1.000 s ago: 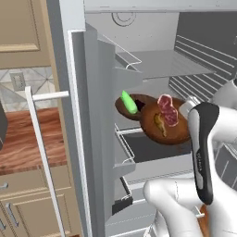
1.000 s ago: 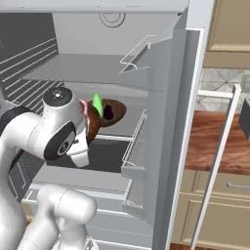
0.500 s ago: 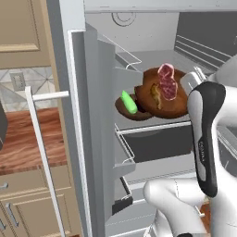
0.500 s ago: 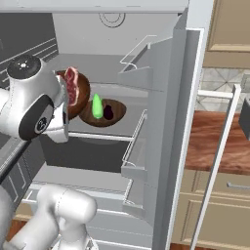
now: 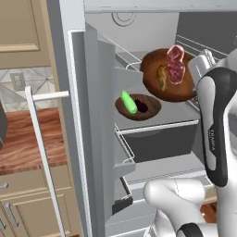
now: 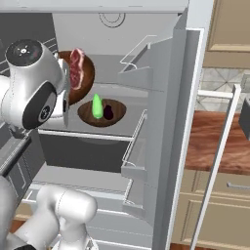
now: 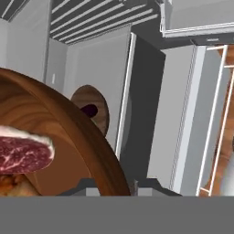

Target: Place the bowl with the corn and eggplant on the second highest shelf of the fridge. Place the bowl with the chicken drumstick and steak on the top shelf of the fridge.

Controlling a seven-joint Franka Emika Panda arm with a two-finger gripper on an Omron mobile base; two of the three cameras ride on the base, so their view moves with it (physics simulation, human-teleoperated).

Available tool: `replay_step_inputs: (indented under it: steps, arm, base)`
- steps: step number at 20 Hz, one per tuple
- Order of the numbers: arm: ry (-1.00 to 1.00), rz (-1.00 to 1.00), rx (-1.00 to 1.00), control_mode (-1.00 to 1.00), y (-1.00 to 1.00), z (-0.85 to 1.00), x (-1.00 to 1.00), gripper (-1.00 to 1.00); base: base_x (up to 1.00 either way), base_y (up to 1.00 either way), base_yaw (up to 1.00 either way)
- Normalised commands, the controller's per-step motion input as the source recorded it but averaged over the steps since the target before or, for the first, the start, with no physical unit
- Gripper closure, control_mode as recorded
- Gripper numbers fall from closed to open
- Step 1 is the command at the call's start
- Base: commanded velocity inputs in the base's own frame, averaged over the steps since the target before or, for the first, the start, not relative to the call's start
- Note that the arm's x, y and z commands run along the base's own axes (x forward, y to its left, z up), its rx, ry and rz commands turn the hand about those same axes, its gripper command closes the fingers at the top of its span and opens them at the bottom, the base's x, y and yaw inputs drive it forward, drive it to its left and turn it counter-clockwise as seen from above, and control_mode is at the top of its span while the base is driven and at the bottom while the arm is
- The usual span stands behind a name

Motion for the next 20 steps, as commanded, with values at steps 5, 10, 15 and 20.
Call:
replay_step_inputs:
  steps: [5,10,15,20]
  arm:
    - [0.00,-0.10,0.01,-1.00,0.00,0.01,0.97,1.00]
    - [0.00,-0.09,0.01,-1.00,0.02,0.09,1.00,1.00]
    - [0.00,-0.05,0.06,-1.00,0.00,0.10,1.00,1.00]
    - [0.00,-0.05,0.03,-1.00,0.00,0.00,1.00,1.00]
  base:
    - [0.00,0.00,0.00]
    - [0.00,0.00,0.00]
    - [0.00,0.00,0.00]
    - [0.00,0.00,0.00]
